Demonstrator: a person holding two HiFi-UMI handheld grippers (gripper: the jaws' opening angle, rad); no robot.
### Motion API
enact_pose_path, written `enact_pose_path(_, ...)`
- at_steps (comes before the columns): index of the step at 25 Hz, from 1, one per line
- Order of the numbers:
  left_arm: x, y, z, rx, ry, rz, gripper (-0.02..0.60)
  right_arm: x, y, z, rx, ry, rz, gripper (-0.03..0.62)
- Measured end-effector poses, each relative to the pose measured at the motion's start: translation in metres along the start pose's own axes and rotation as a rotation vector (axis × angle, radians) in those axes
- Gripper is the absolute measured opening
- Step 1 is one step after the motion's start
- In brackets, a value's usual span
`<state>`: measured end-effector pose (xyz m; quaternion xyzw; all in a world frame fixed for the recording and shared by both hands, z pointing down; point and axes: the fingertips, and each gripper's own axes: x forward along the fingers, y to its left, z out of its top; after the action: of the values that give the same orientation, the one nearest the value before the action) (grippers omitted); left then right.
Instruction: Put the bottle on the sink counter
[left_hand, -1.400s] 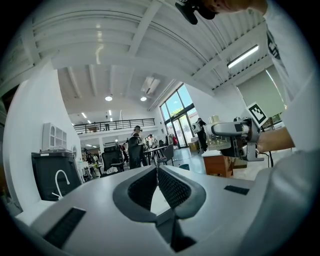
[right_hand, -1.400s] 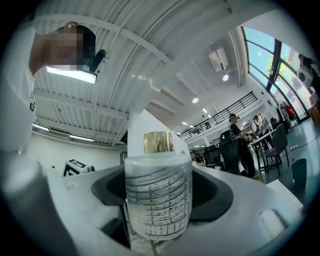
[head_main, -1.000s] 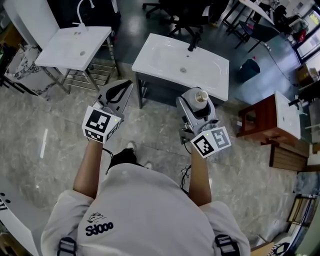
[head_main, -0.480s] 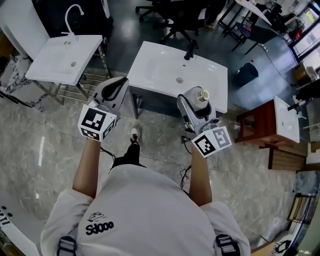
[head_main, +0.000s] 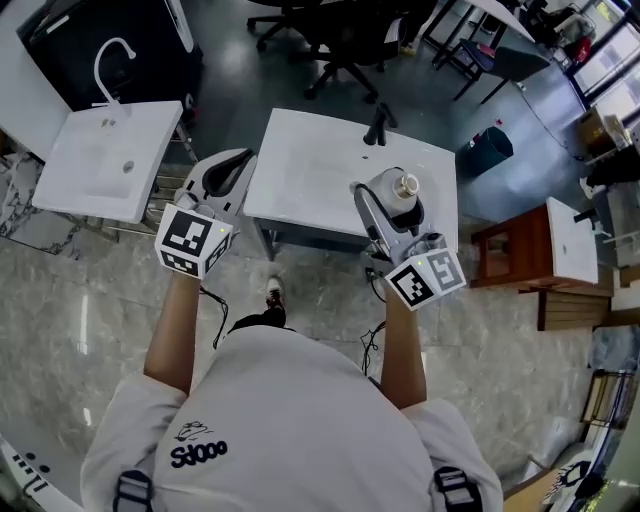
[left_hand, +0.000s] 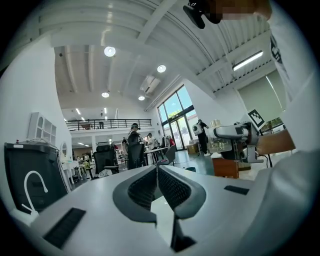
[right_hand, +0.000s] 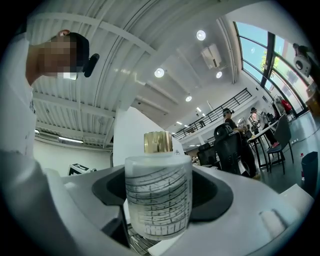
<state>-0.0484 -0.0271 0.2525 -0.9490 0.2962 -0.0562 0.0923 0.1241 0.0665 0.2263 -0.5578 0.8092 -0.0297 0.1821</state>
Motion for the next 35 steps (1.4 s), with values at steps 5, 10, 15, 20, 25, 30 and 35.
enact_pose_path(5,0.029,0.028,-0.008,-0.014,0.003,-0.028,0.015,0.037,-0.015,-0.011,0.017,0.016,-0.012,0.345)
enact_pose_path(10,0.050,0.056,-0.018,-0.030,-0.010,-0.053,0.015,0.071,-0.027,-0.026,0.024,0.032,-0.030,0.346)
enact_pose_path(15,0.067,0.073,-0.027,-0.038,-0.010,-0.069,0.015,0.092,-0.038,-0.035,0.016,0.045,-0.047,0.347)
enact_pose_path(20,0.073,0.080,-0.035,-0.052,0.007,-0.063,0.015,0.107,-0.050,-0.054,0.024,0.089,-0.038,0.346)
enact_pose_path(25,0.086,0.088,-0.052,-0.064,0.048,-0.047,0.015,0.126,-0.067,-0.075,0.046,0.113,-0.011,0.345)
enact_pose_path(30,0.102,0.097,-0.073,-0.068,0.094,-0.017,0.015,0.149,-0.090,-0.104,0.074,0.133,0.039,0.346)
enact_pose_path(35,0.123,0.105,-0.099,-0.079,0.154,-0.005,0.015,0.176,-0.118,-0.138,0.131,0.142,0.080,0.347)
